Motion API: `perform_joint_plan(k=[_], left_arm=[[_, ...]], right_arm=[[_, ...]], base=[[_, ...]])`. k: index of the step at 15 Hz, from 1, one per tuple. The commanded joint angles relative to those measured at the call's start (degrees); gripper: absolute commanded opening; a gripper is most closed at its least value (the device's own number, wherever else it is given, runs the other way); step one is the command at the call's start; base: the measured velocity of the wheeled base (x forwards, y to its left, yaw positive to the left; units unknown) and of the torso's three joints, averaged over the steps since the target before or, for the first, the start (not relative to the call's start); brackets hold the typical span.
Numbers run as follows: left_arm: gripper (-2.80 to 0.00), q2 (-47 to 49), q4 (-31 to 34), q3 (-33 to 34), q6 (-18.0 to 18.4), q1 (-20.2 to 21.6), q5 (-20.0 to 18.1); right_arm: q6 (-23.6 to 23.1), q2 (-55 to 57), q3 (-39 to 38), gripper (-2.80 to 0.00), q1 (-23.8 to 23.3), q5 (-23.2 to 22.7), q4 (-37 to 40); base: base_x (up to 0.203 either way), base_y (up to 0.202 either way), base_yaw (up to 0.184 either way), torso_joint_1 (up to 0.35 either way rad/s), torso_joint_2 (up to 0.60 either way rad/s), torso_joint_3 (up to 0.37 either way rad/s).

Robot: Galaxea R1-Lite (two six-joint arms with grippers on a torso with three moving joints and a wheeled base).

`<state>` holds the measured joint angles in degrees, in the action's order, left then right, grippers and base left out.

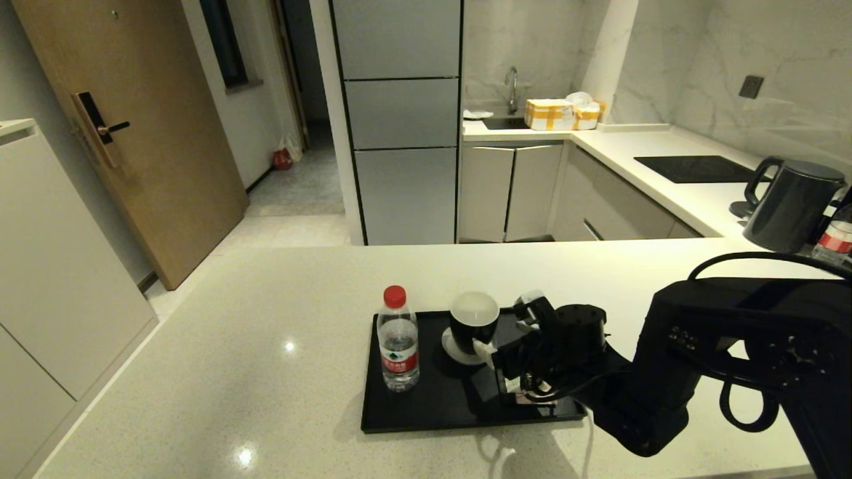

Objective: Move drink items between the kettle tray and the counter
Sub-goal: Pick up the tea cup

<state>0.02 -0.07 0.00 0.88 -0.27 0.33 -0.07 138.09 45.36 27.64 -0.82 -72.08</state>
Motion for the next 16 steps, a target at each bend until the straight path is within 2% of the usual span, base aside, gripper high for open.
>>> perform_joint_plan(k=[1, 12, 16], left_arm=[[-2.80, -0.11, -0.01, 0.09, 0.00, 0.00, 0.02], [-2.80, -0.11, -0.01, 0.09, 0.00, 0.00, 0.02], [-2.80, -0.11, -0.01, 0.09, 0.00, 0.00, 0.02]], right_arm=[[0.74, 2.40, 2.25, 0.00, 0.05, 0.87, -0.37], [1.66, 1.14, 2.72, 0.00, 1.35, 0.99, 1.50], [2.39, 0.24, 5.10, 0.00, 3.02, 1.01, 5.04]], base=[[0.000, 0.000, 0.000, 0.000, 0.00, 0.000], [0.000, 0.000, 0.000, 0.000, 0.00, 0.000], [0.000, 0.000, 0.000, 0.000, 0.00, 0.000]])
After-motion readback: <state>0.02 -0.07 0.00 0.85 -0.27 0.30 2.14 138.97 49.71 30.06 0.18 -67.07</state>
